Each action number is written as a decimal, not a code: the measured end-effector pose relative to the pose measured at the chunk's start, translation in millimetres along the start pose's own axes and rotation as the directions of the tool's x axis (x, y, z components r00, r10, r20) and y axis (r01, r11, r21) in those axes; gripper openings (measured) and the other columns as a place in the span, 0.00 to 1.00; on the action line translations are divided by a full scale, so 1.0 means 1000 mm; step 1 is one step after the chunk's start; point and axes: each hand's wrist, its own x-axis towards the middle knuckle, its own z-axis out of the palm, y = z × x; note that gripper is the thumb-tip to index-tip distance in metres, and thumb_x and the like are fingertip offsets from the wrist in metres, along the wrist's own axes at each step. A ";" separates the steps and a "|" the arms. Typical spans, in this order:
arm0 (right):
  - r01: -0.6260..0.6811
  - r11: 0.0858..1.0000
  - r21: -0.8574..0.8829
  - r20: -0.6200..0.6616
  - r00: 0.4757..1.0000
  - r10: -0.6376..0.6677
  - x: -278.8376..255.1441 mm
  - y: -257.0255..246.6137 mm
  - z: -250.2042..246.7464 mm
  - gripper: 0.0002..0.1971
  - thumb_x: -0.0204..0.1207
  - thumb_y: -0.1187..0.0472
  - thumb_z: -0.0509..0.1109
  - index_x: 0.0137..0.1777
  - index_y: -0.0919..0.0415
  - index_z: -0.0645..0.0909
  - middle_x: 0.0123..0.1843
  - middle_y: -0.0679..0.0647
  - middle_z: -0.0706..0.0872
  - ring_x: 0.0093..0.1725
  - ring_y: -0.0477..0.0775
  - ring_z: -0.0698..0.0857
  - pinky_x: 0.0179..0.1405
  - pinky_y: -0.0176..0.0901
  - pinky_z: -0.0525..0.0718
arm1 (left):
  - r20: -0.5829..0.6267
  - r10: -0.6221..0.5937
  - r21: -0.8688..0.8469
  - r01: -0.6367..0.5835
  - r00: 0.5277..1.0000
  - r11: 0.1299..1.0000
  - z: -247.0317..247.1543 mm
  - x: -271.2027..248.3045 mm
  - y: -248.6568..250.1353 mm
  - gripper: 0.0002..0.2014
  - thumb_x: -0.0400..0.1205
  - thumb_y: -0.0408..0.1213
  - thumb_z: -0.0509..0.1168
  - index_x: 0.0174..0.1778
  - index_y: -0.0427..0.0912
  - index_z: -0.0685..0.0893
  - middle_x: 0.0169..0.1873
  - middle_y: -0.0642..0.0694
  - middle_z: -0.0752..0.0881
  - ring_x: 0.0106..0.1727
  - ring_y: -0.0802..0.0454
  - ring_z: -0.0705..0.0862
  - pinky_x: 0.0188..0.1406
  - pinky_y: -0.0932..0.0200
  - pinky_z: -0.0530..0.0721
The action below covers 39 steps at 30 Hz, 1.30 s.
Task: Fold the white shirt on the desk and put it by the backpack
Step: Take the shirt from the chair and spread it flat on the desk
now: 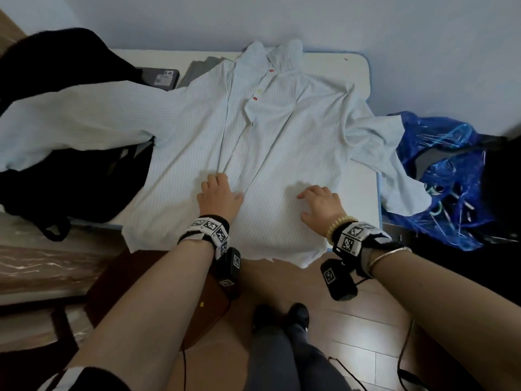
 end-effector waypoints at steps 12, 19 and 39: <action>-0.016 0.992 -0.123 0.032 0.999 0.020 -0.019 -0.011 0.019 0.10 0.80 0.53 0.62 0.56 0.56 0.79 0.59 0.53 0.82 0.63 0.58 0.75 0.62 0.52 0.68 | 0.094 -0.093 0.034 0.091 0.991 0.995 -0.002 -0.025 -0.031 0.20 0.80 0.29 0.59 0.69 0.35 0.70 0.65 0.36 0.74 0.64 0.37 0.75 0.59 0.43 0.76; -0.138 0.990 -0.003 -0.031 0.990 0.137 -0.029 0.000 0.004 0.10 0.79 0.57 0.65 0.51 0.62 0.85 0.54 0.59 0.87 0.58 0.61 0.81 0.64 0.51 0.74 | -0.004 -0.048 -0.136 0.047 0.999 0.990 -0.016 -0.031 -0.040 0.13 0.86 0.32 0.49 0.56 0.30 0.77 0.51 0.33 0.83 0.53 0.35 0.83 0.50 0.46 0.79; -0.501 0.865 0.032 -0.071 0.862 0.502 -0.089 0.012 -0.004 0.23 0.72 0.46 0.60 0.57 0.65 0.74 0.52 0.62 0.84 0.50 0.65 0.84 0.49 0.51 0.79 | 0.303 -0.069 -0.353 0.179 0.950 0.918 -0.008 -0.082 0.000 0.25 0.83 0.44 0.57 0.71 0.32 0.65 0.54 0.37 0.83 0.53 0.39 0.84 0.51 0.48 0.83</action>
